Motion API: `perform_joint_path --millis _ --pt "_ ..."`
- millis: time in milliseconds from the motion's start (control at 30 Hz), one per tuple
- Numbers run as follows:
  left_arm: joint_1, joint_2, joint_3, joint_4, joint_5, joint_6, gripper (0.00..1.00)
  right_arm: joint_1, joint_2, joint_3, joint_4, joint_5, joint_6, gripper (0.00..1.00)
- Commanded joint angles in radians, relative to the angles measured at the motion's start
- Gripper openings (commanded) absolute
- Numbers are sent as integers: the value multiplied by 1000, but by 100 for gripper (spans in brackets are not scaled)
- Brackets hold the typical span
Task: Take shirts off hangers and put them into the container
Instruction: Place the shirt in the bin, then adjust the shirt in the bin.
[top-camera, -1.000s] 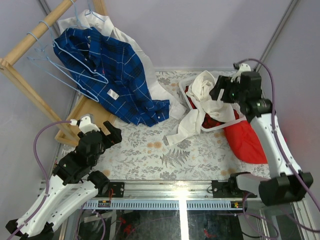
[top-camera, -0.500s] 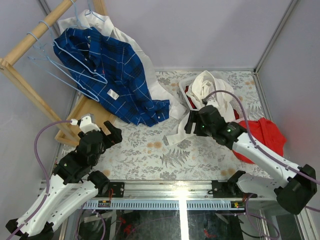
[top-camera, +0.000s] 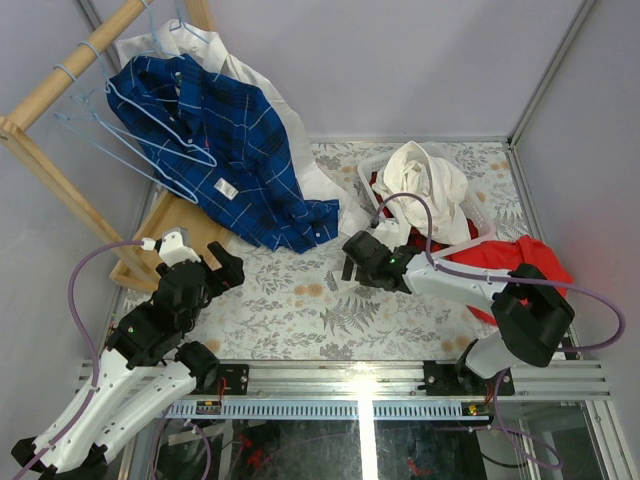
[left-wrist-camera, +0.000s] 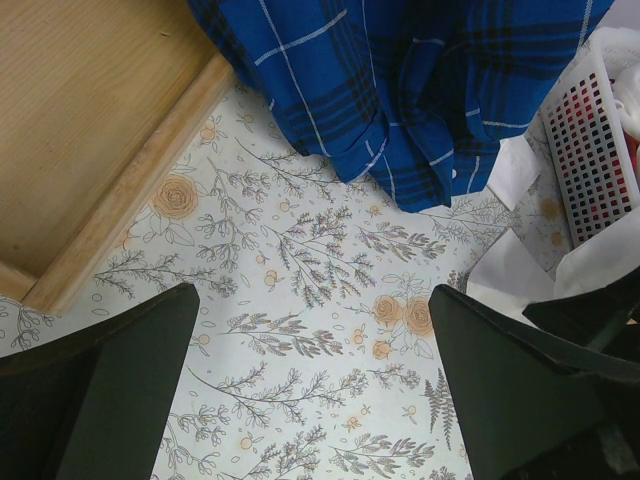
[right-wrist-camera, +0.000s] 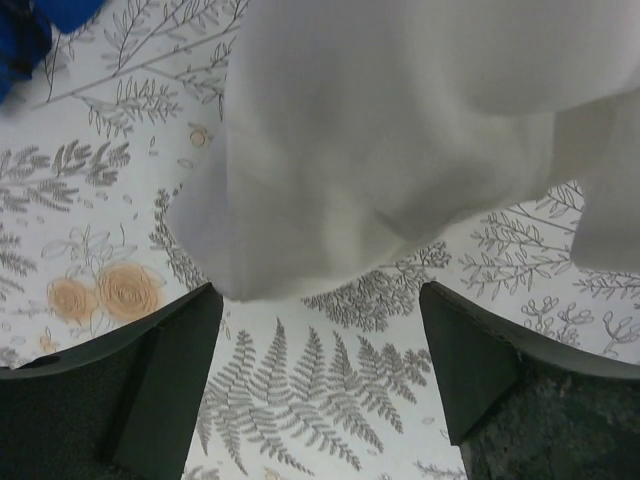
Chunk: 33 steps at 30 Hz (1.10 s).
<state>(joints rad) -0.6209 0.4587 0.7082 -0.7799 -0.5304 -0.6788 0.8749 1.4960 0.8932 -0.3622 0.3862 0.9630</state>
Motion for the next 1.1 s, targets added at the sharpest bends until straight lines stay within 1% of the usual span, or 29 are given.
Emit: perform_joint_path --millis 0,100,167,200,267,333,367,400,433,467,533,600,633,733,767,800,867,933,1000,1067 --pt "3 -1 27 12 -15 -8 100 6 52 67 74 141 54 86" --pt "4 1 28 13 -13 -8 100 7 110 118 37 193 59 87" --pt "4 3 28 12 -13 -8 100 7 138 130 49 207 57 87" --pt "4 1 28 12 -14 -8 100 7 152 127 72 205 53 86" --pt "3 1 27 12 -14 -8 100 7 184 122 101 192 43 75" --pt "3 1 28 13 -14 -8 100 7 210 125 94 189 36 51" --pt "3 1 28 12 -14 -8 100 7 209 121 90 188 36 43" --pt "4 0 27 12 -15 -8 100 7 203 118 89 184 30 27" --pt "4 -1 28 12 -15 -8 100 7 182 120 90 171 9 16" --pt "4 -2 27 12 -17 -8 100 8 148 123 91 161 -20 11" --pt "4 0 27 12 -15 -8 100 9 65 135 101 144 -88 5" --pt "4 2 27 12 -15 -8 100 9 -42 155 77 193 -158 3" --pt "3 3 28 13 -15 -8 100 9 -90 161 68 249 -189 0" --pt "4 4 27 13 -13 -8 100 0 -198 177 67 434 -319 0" --pt "4 2 27 14 -13 -8 100 -14 -217 189 69 467 -368 0" --pt "4 3 27 14 -12 -8 100 -58 -231 204 64 468 -419 0" --pt "3 3 26 13 -12 -8 100 -158 -239 253 31 416 -458 0" --pt "3 2 27 14 -10 -8 100 -243 -234 284 37 376 -515 0" --pt "4 -2 27 13 -12 -8 100 -306 -186 299 47 353 -570 2" --pt "4 -6 28 13 -14 -8 100 -375 -98 347 -27 308 -580 2"
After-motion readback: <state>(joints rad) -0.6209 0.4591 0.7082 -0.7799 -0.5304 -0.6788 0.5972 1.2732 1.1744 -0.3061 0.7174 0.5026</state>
